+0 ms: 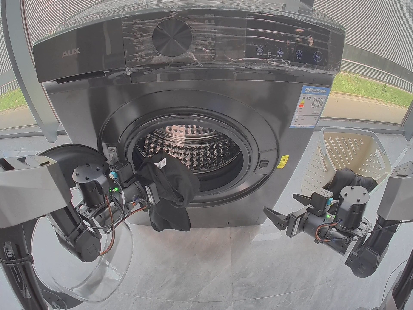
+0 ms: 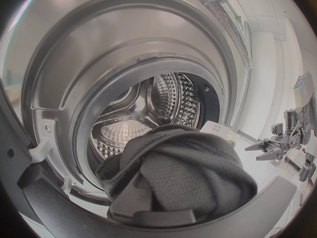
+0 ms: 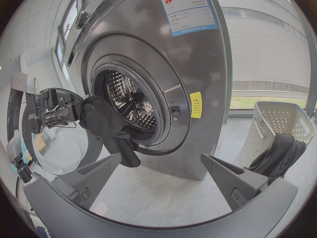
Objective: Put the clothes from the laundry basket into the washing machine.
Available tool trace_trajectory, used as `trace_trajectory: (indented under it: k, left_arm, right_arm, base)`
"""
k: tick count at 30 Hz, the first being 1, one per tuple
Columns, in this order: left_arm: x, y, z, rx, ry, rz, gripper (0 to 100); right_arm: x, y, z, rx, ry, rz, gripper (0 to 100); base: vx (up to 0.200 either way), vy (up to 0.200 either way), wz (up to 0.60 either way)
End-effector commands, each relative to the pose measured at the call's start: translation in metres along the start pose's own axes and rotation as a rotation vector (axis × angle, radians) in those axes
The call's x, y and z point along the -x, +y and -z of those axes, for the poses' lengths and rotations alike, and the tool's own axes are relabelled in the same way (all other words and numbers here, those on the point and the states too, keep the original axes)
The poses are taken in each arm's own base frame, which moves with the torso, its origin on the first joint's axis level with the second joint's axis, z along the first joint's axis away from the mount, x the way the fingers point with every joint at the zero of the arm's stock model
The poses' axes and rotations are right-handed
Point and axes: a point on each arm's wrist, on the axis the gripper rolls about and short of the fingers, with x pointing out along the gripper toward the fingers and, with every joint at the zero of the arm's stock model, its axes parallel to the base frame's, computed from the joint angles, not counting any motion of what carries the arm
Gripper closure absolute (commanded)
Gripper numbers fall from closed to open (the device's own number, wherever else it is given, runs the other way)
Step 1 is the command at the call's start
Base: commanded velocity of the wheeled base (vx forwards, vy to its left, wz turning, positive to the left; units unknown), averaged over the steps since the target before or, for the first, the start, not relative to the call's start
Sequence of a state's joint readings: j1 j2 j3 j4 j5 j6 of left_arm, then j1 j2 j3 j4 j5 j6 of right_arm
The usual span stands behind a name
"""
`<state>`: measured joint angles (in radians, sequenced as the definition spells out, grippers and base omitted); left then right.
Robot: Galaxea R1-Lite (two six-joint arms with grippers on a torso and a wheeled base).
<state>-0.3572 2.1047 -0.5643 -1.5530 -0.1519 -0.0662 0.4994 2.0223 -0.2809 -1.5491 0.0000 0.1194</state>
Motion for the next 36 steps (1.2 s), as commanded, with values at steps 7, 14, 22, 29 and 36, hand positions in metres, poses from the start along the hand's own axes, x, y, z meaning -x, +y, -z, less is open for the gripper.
trace_trajectory:
  k: [7, 14, 22, 29, 36]
  left_arm:
    - [-0.003, -0.002, 0.008, 0.000, 0.020, -0.003, 100]
    - [-0.003, -0.003, 0.008, 0.002, 0.023, -0.004, 100]
    - [-0.002, -0.007, 0.010, 0.001, 0.028, 0.006, 100]
    - [0.003, -0.026, 0.017, -0.006, 0.066, 0.044, 100]
    - [-0.017, -0.035, 0.026, 0.001, 0.053, 0.057, 100]
  right_arm:
    - [0.003, 0.003, 0.003, 0.002, 0.015, -0.011, 0]
    - [0.003, 0.003, 0.003, 0.002, 0.016, -0.009, 0]
    - [0.003, 0.003, 0.004, 0.004, 0.019, -0.011, 0]
    - [0.005, 0.011, 0.002, 0.010, 0.012, -0.029, 0]
    - [0.008, 0.020, 0.001, 0.014, 0.008, -0.051, 0]
  base:
    - [0.000, 0.000, 0.00]
    - [0.029, 0.000, 0.00]
    - [0.050, 0.000, 0.00]
    - [0.000, 0.000, 0.00]
    - [0.000, 0.000, 0.00]
